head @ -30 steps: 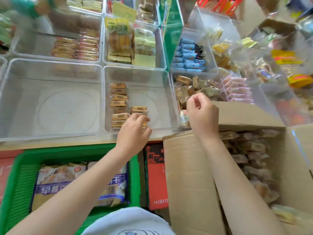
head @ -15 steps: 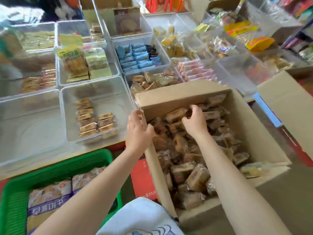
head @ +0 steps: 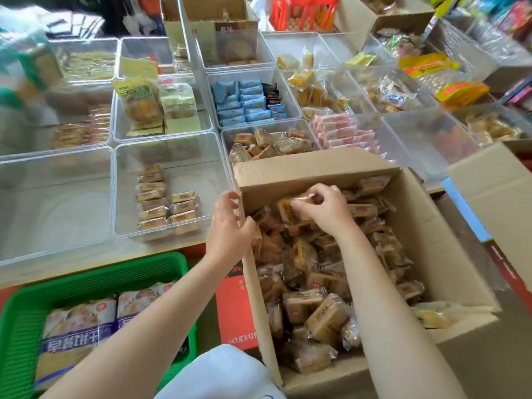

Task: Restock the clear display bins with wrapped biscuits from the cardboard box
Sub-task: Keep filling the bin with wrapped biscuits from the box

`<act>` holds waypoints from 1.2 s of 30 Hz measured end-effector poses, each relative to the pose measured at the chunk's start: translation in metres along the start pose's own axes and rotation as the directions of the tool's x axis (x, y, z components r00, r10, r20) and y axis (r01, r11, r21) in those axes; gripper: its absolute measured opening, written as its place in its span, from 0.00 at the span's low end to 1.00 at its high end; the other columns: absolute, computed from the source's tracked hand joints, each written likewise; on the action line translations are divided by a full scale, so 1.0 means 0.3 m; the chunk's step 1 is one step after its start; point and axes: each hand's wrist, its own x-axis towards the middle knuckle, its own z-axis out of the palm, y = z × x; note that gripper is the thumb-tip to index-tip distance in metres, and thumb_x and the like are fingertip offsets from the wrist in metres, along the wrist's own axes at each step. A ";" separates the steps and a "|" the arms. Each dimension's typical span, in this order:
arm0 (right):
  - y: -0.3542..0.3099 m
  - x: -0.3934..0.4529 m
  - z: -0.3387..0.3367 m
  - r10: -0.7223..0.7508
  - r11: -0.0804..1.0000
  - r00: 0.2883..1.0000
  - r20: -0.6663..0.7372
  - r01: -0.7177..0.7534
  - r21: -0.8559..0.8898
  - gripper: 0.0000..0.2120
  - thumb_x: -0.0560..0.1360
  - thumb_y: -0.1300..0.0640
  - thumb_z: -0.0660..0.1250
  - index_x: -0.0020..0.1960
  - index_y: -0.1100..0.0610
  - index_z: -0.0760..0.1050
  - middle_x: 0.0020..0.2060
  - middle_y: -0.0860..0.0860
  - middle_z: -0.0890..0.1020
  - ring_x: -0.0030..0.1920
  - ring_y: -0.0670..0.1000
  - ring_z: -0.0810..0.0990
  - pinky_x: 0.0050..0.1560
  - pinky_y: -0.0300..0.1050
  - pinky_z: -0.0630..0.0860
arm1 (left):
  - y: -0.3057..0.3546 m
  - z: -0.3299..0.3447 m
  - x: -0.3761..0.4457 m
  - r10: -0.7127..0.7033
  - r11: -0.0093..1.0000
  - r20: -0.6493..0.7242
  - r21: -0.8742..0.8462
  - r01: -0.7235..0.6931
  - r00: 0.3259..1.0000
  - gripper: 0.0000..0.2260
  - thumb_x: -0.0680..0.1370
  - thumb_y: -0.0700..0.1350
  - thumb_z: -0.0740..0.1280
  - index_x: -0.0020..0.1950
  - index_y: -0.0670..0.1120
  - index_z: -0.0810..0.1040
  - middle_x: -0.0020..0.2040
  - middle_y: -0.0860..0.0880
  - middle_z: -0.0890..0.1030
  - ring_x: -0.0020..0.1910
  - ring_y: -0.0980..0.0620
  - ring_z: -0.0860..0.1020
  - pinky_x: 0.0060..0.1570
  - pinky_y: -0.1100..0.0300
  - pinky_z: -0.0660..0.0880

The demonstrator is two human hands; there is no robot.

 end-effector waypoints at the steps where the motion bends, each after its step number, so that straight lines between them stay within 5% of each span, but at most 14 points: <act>1: -0.026 -0.012 -0.033 0.002 0.988 0.998 0.062 -0.012 0.155 0.18 0.73 0.42 0.75 0.50 0.56 0.78 0.49 0.53 0.80 0.49 0.51 0.76 0.47 0.46 0.72 | -0.001 -0.007 -0.001 -0.007 1.000 0.022 -0.008 0.008 1.000 0.18 0.80 0.45 0.67 0.67 0.52 0.64 0.63 0.51 0.71 0.57 0.51 0.76 0.47 0.59 0.73; 3: -0.092 -0.042 -0.079 -0.024 0.912 0.986 0.166 -0.046 0.408 0.20 0.75 0.41 0.71 0.52 0.58 0.79 0.45 0.51 0.84 0.44 0.49 0.78 0.41 0.44 0.70 | -0.002 -0.039 0.001 -0.089 0.990 0.105 -0.103 0.100 0.990 0.15 0.81 0.50 0.68 0.64 0.52 0.67 0.61 0.51 0.74 0.54 0.54 0.77 0.44 0.62 0.75; 6: -0.220 -0.067 -0.065 -0.118 0.851 0.975 0.189 0.001 0.525 0.24 0.77 0.42 0.70 0.56 0.63 0.77 0.45 0.53 0.85 0.41 0.52 0.75 0.37 0.43 0.67 | 0.009 -0.150 0.015 -0.231 0.840 0.262 -0.434 0.328 0.937 0.14 0.81 0.56 0.64 0.58 0.47 0.77 0.55 0.48 0.82 0.51 0.53 0.81 0.44 0.61 0.78; 9: -0.390 -0.069 0.037 -0.216 0.886 0.951 0.222 0.096 0.454 0.19 0.78 0.44 0.69 0.57 0.60 0.78 0.48 0.54 0.86 0.43 0.55 0.77 0.38 0.44 0.72 | -0.016 -0.283 0.045 -0.110 0.776 0.297 -0.571 0.268 0.949 0.20 0.74 0.60 0.67 0.61 0.50 0.78 0.53 0.50 0.84 0.52 0.50 0.84 0.48 0.56 0.81; 12: -0.549 -0.041 0.177 -0.294 0.927 0.893 0.342 0.179 0.330 0.11 0.79 0.50 0.70 0.59 0.52 0.79 0.50 0.54 0.85 0.49 0.52 0.83 0.48 0.45 0.80 | -0.097 -0.423 0.105 -0.042 0.811 0.222 -0.562 0.163 0.974 0.15 0.75 0.49 0.73 0.61 0.51 0.78 0.51 0.50 0.86 0.48 0.51 0.85 0.47 0.57 0.82; 16: -0.712 0.032 0.377 -0.321 0.920 0.814 0.483 0.390 -0.046 0.13 0.76 0.51 0.73 0.59 0.43 0.80 0.49 0.46 0.82 0.48 0.50 0.80 0.52 0.48 0.79 | -0.305 -0.579 0.221 -0.037 0.888 0.121 -0.451 0.089 0.992 0.18 0.74 0.39 0.76 0.63 0.47 0.79 0.51 0.48 0.84 0.47 0.50 0.85 0.43 0.54 0.81; 20: -0.798 0.155 0.607 -0.311 0.817 0.802 0.510 0.500 -0.287 0.14 0.76 0.50 0.72 0.61 0.45 0.78 0.53 0.47 0.78 0.46 0.48 0.76 0.50 0.46 0.74 | -0.515 -0.627 0.328 0.007 0.981 -0.004 -0.194 -0.007 1.000 0.22 0.76 0.44 0.75 0.69 0.50 0.77 0.59 0.52 0.81 0.55 0.57 0.80 0.56 0.52 0.79; 23: -0.774 0.313 0.758 -0.258 0.789 0.871 0.418 0.440 -0.429 0.14 0.78 0.53 0.70 0.63 0.48 0.76 0.54 0.51 0.73 0.52 0.53 0.75 0.51 0.46 0.71 | -0.664 -0.629 0.395 -0.015 0.985 -0.073 0.173 0.028 0.997 0.29 0.79 0.53 0.70 0.78 0.52 0.66 0.77 0.47 0.66 0.75 0.49 0.65 0.72 0.47 0.67; 26: -0.714 0.465 0.880 -0.171 0.745 0.930 0.325 0.338 -0.575 0.11 0.79 0.53 0.68 0.61 0.47 0.74 0.53 0.51 0.71 0.54 0.57 0.77 0.52 0.49 0.74 | -0.774 -0.614 0.421 -0.177 0.944 -0.008 0.283 0.172 0.984 0.30 0.82 0.57 0.63 0.81 0.51 0.57 0.82 0.44 0.53 0.80 0.44 0.54 0.77 0.45 0.60; 32: -0.578 0.573 1.090 0.055 0.714 0.952 0.301 0.173 -0.678 0.11 0.81 0.56 0.66 0.62 0.47 0.75 0.68 0.57 0.65 0.49 0.58 0.77 0.48 0.48 0.72 | -0.827 -0.572 0.420 -0.184 0.889 0.027 0.431 0.154 0.983 0.32 0.83 0.60 0.55 0.83 0.51 0.48 0.82 0.40 0.49 0.78 0.41 0.61 0.66 0.47 0.74; 36: -0.539 0.577 1.155 0.143 0.789 0.922 0.359 0.113 -0.603 0.16 0.81 0.55 0.66 0.68 0.46 0.75 0.72 0.59 0.65 0.62 0.61 0.77 0.63 0.56 0.76 | -0.820 -0.578 0.420 -0.175 0.871 0.049 0.473 0.132 0.983 0.31 0.83 0.58 0.55 0.83 0.49 0.49 0.82 0.38 0.49 0.76 0.40 0.64 0.61 0.49 0.76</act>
